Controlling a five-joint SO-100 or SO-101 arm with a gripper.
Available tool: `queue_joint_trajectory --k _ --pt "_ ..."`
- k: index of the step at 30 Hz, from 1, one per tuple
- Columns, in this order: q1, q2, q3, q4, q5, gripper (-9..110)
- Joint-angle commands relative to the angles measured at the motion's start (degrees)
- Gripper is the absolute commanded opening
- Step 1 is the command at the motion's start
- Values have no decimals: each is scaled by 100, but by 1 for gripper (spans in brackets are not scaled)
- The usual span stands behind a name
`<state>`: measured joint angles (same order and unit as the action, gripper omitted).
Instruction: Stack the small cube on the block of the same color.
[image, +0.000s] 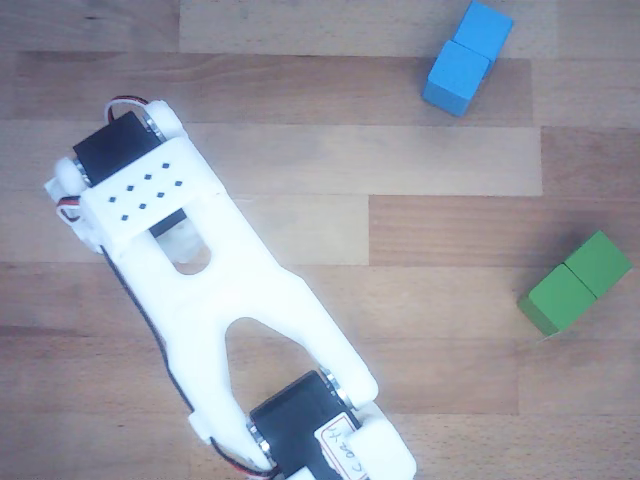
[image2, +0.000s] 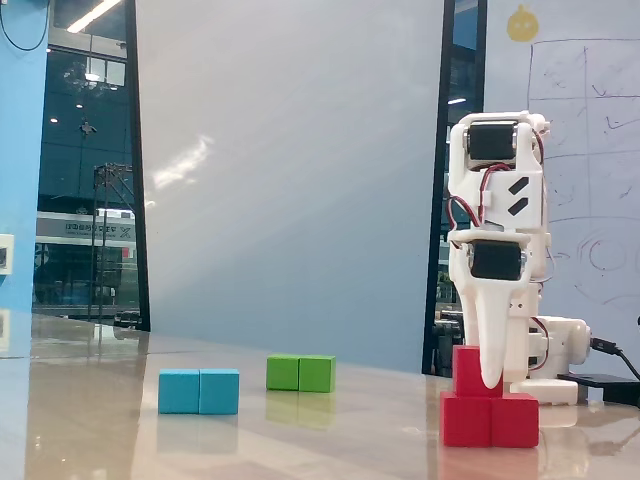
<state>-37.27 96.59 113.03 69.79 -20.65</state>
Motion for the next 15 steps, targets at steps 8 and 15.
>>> queue_joint_trajectory --k 8,15 --pt "53 413 -589 -88 0 22" --pt "53 413 -563 -88 0 21"
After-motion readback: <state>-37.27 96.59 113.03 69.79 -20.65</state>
